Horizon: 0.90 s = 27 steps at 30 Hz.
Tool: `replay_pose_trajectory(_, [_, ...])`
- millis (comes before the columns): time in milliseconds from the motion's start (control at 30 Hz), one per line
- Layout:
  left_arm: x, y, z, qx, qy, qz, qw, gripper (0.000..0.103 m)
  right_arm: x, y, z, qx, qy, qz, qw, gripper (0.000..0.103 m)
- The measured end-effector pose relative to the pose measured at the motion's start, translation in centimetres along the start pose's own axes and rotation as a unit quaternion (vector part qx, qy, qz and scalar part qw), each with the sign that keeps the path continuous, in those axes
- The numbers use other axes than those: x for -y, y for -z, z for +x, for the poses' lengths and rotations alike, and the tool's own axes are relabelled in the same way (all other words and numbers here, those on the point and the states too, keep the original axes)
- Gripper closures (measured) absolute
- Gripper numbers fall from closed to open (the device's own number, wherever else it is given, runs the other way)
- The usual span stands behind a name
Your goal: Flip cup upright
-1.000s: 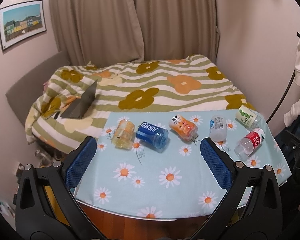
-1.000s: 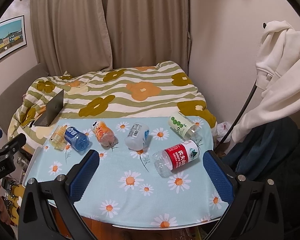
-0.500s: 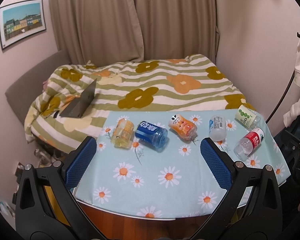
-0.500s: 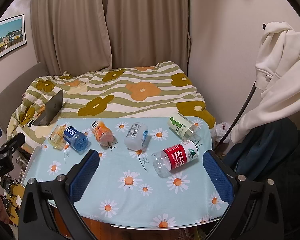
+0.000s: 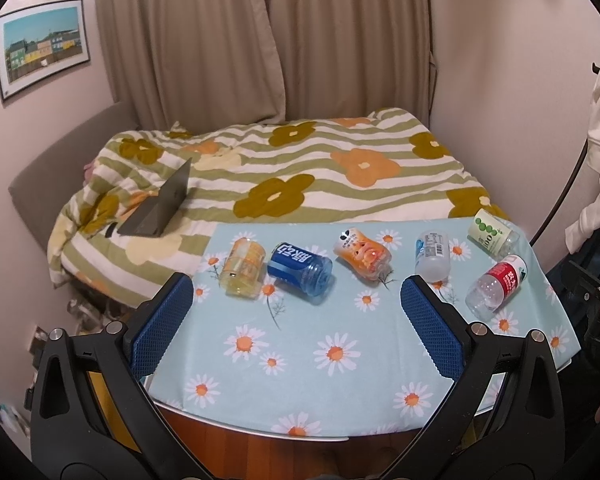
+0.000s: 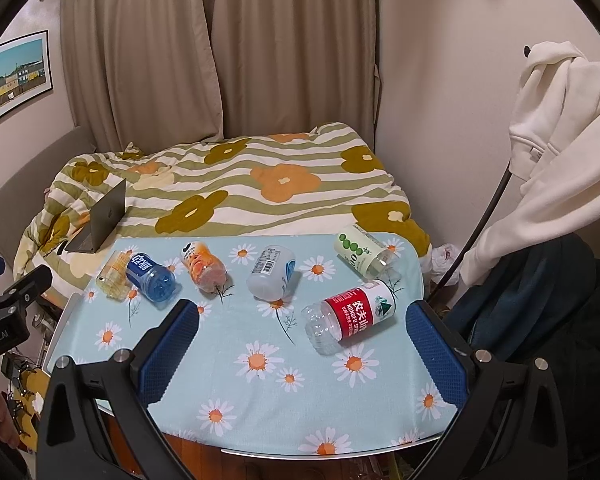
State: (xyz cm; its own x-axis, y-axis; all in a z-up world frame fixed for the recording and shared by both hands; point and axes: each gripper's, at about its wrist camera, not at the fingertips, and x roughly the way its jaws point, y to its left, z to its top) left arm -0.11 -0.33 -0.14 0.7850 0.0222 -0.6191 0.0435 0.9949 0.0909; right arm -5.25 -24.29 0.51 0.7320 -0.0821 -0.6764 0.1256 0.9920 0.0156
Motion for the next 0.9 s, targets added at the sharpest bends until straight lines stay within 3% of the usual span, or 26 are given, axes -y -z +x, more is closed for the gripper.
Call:
replay_pose_trajectory(533, [0.5, 0.2, 0.0, -0.003, 0.002, 0.001, 1.0000, 0.000, 0.4, 0.1, -0.1, 0.001, -0.002, 0.001, 1.000, 0.000])
replay_pose_trajectory(900, [5.9, -1.6, 1.9, -0.045, 0.024, 0.031, 0.9982, 0.000, 2.1, -1.0, 0.4, -0.019, -0.002, -0.004, 1.000, 0.000])
